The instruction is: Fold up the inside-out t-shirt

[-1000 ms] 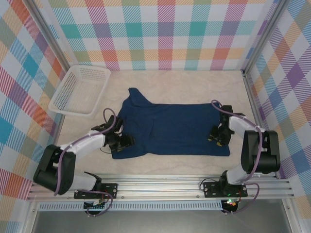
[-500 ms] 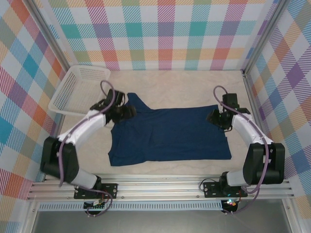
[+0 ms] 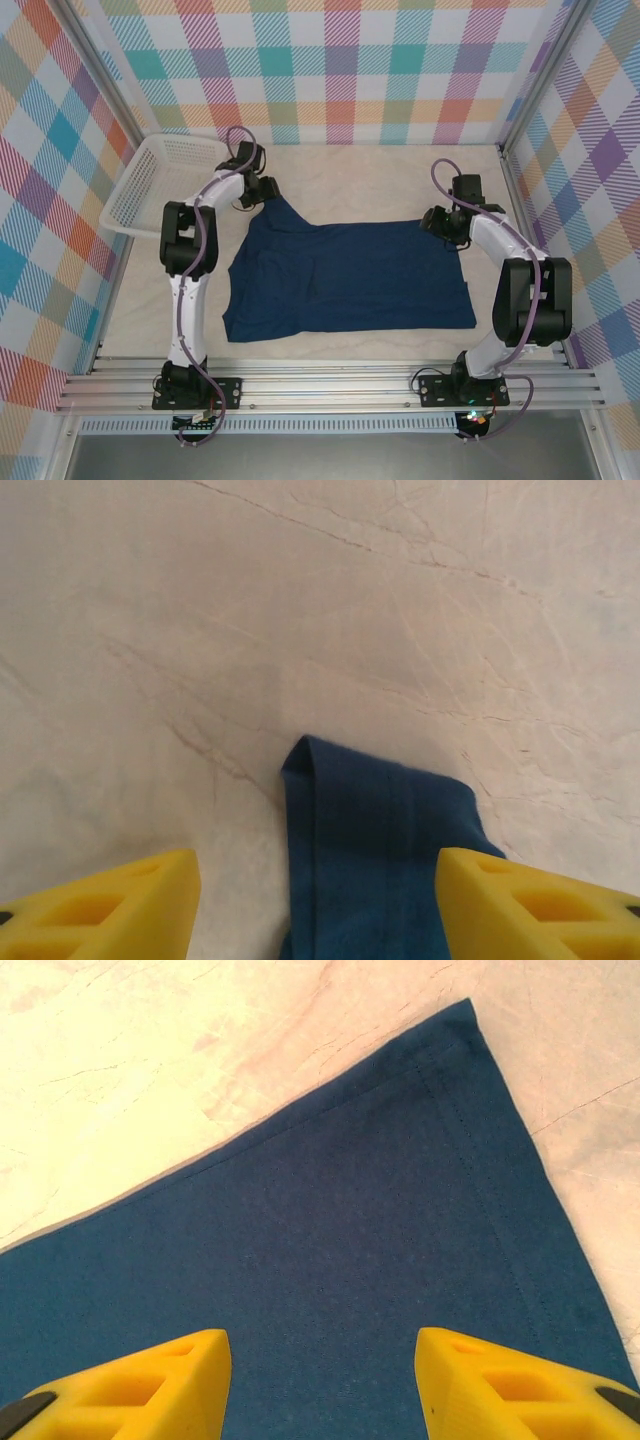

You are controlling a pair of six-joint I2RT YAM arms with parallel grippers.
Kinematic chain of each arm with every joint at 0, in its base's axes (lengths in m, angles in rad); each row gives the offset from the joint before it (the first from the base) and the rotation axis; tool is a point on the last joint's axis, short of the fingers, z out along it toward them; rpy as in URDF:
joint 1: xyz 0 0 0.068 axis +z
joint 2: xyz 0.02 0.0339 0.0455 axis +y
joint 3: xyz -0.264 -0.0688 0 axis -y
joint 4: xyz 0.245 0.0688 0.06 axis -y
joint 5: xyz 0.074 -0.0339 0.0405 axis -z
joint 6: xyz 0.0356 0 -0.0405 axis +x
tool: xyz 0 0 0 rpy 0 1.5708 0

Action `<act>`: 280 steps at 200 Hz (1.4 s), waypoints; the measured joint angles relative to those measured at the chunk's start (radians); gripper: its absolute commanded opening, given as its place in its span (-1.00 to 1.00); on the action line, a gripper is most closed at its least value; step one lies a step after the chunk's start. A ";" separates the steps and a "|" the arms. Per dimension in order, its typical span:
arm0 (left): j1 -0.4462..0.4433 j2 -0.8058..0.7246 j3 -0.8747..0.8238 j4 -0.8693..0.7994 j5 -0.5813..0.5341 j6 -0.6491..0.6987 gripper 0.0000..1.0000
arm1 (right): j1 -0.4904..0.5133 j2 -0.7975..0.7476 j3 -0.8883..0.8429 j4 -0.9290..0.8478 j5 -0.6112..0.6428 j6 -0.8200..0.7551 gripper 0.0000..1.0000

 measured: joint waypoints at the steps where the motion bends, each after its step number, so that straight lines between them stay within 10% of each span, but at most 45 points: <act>1: 0.000 0.002 0.003 -0.002 0.001 0.001 0.18 | 0.000 0.000 0.000 0.001 0.000 0.000 0.04; 152: 0.010 0.151 0.252 -0.117 0.090 0.049 -1.00 | -0.001 0.036 0.016 -0.010 0.061 -0.047 0.10; 280: 0.009 0.150 0.250 -0.116 0.137 0.055 -1.00 | -0.051 0.484 0.454 -0.150 0.155 -0.079 -0.05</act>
